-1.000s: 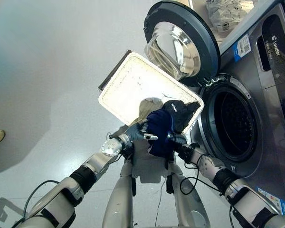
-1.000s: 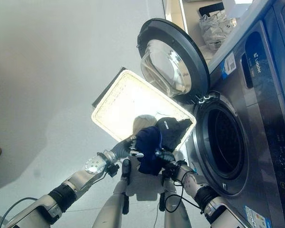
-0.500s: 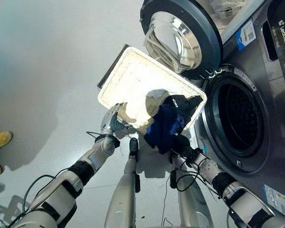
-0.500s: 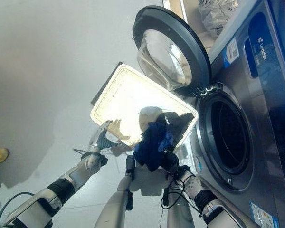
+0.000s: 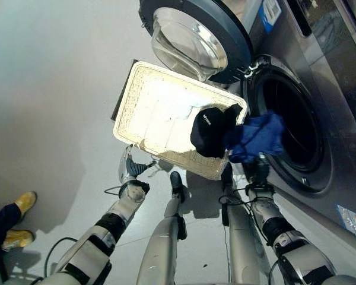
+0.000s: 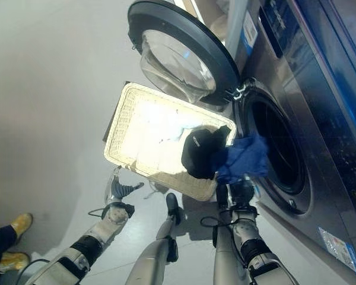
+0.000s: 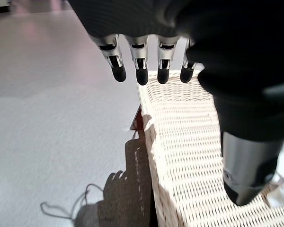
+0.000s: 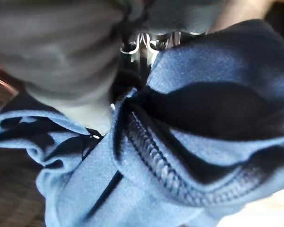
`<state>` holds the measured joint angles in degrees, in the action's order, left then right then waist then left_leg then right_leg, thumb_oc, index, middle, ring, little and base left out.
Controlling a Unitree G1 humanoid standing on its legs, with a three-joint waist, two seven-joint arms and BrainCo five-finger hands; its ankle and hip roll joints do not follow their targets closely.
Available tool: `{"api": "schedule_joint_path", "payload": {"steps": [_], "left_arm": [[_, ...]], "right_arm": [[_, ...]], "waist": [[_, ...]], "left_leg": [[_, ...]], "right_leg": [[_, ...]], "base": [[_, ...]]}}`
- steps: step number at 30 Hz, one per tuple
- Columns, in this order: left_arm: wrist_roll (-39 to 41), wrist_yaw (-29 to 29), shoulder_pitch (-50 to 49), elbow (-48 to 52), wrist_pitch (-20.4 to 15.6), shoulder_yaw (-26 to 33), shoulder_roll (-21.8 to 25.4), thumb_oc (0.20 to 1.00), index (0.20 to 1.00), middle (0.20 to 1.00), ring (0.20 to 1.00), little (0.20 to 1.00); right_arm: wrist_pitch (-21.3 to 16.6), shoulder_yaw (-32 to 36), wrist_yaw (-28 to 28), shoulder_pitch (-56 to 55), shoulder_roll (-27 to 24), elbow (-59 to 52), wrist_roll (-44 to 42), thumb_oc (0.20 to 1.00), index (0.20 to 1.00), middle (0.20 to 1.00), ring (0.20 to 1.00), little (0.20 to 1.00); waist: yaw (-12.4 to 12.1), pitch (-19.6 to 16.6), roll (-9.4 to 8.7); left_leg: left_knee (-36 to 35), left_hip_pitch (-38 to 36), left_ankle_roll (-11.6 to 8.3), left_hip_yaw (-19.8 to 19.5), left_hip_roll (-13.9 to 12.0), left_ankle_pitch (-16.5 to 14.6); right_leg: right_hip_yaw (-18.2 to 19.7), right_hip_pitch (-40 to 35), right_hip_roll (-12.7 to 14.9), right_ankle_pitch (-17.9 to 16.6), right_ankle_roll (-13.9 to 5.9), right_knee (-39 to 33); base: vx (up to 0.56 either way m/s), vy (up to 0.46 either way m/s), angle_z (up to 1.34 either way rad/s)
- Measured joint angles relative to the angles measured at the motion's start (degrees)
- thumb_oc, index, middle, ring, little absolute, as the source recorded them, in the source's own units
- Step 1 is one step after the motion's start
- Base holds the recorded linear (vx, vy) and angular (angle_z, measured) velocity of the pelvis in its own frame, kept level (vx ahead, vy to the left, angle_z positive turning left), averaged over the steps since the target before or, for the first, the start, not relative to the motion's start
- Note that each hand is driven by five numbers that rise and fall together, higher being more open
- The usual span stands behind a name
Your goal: Put the clothes into the washing machine.
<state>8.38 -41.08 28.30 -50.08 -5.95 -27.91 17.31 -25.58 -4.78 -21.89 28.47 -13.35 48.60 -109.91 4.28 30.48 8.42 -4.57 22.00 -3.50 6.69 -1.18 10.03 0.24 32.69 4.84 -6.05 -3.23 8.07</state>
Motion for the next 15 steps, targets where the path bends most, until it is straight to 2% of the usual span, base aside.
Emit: {"api": "schedule_joint_path", "payload": {"steps": [2,5,6,9,11,12,13,14,15], "left_arm": [[1.4,-0.1,0.1,-0.9,-1.7,0.4,0.1,1.000,1.000,1.000,1.000,1.000],[1.9,-0.1,0.2,-0.7,-3.3,0.8,0.0,1.000,1.000,1.000,1.000,1.000],[1.9,-0.1,0.2,-0.7,-3.3,0.8,0.0,1.000,1.000,1.000,1.000,1.000],[1.9,0.3,0.3,0.4,-4.7,0.6,0.2,1.000,1.000,1.000,1.000,1.000],[1.9,0.7,0.2,4.6,-5.1,0.0,1.3,1.000,1.000,1.000,1.000,1.000],[1.9,0.8,0.2,6.6,-5.2,-0.3,2.1,1.000,1.000,1.000,1.000,1.000],[1.9,0.8,0.2,6.6,-5.2,-0.3,2.1,1.000,1.000,1.000,1.000,1.000],[1.9,1.3,0.2,8.4,-5.0,-0.7,3.2,1.000,1.000,1.000,1.000,1.000],[2.0,1.5,0.2,8.7,-4.8,-0.8,3.4,1.000,1.000,1.000,1.000,1.000]], "right_arm": [[-3.6,3.4,2.7,2.2,-1.1,-0.8,-1.8,0.200,0.200,0.200,0.200,0.200],[-4.9,4.4,9.5,6.3,-2.1,-1.8,-1.3,0.200,0.200,0.200,0.200,0.200],[-4.9,4.4,9.5,6.3,-2.1,-1.8,-1.3,0.200,0.200,0.200,0.200,0.200],[-7.5,9.7,20.2,13.7,-6.0,-1.6,0.4,0.200,0.200,0.200,0.200,0.200],[-8.8,12.9,26.6,17.5,-10.2,-0.5,1.2,0.200,0.200,0.200,0.200,0.200],[-10.9,13.5,28.7,19.4,-12.2,-0.2,2.6,0.213,0.213,0.213,0.213,0.213],[-10.9,13.5,28.7,19.4,-12.2,-0.2,2.6,0.213,0.213,0.213,0.213,0.213],[-15.0,13.6,31.1,19.7,-12.4,0.0,4.7,0.501,0.501,0.501,0.501,0.501],[-17.1,13.8,32.5,19.8,-12.7,-0.4,4.8,1.000,1.000,1.000,1.000,1.000]], "waist": [[1.1,0.0,0.02],[1.1,-0.1,0.23],[1.1,-0.1,0.23],[0.2,-0.6,0.96],[-1.6,-0.8,1.17],[-2.5,-0.8,1.17],[-2.5,-0.8,1.17],[-2.9,-0.7,1.14],[-3.2,-0.7,1.13]], "left_leg": [[0.0,0.4,-0.01,1.0,0.1,0.0],[0.1,0.7,-0.15,1.3,0.3,-0.1],[0.1,0.7,-0.15,1.3,0.3,-0.1],[1.6,3.3,-0.27,1.2,0.4,-0.2],[3.0,5.9,-0.35,1.1,0.6,-0.4],[3.2,7.1,-0.38,1.1,0.6,-0.4],[3.2,7.1,-0.38,1.1,0.6,-0.4],[3.2,8.4,-0.21,0.9,0.6,-0.3],[3.2,8.8,-0.19,0.9,0.8,-0.3]], "right_leg": [[0.7,1.0,0.0,-0.1,-0.07,0.5],[1.0,2.3,0.1,-0.1,0.01,1.7],[1.0,2.3,0.1,-0.1,0.01,1.7],[1.0,4.8,0.5,-0.1,0.04,3.1],[0.9,7.2,0.7,0.0,0.15,4.2],[0.8,8.3,0.7,-0.2,0.21,4.2],[0.8,8.3,0.7,-0.2,0.21,4.2],[0.6,9.5,0.7,-0.4,0.24,4.2],[0.6,9.8,0.9,-0.5,0.18,4.2]], "base": [[0.07,-0.026,-0.14],[0.04,-0.028,-0.13],[0.01,-0.034,0.00],[0.03,-0.141,0.05],[0.01,-0.148,0.06],[0.02,-0.088,0.06],[0.00,-0.081,0.06],[0.01,-0.147,0.06],[0.01,-0.172,0.06]]}}
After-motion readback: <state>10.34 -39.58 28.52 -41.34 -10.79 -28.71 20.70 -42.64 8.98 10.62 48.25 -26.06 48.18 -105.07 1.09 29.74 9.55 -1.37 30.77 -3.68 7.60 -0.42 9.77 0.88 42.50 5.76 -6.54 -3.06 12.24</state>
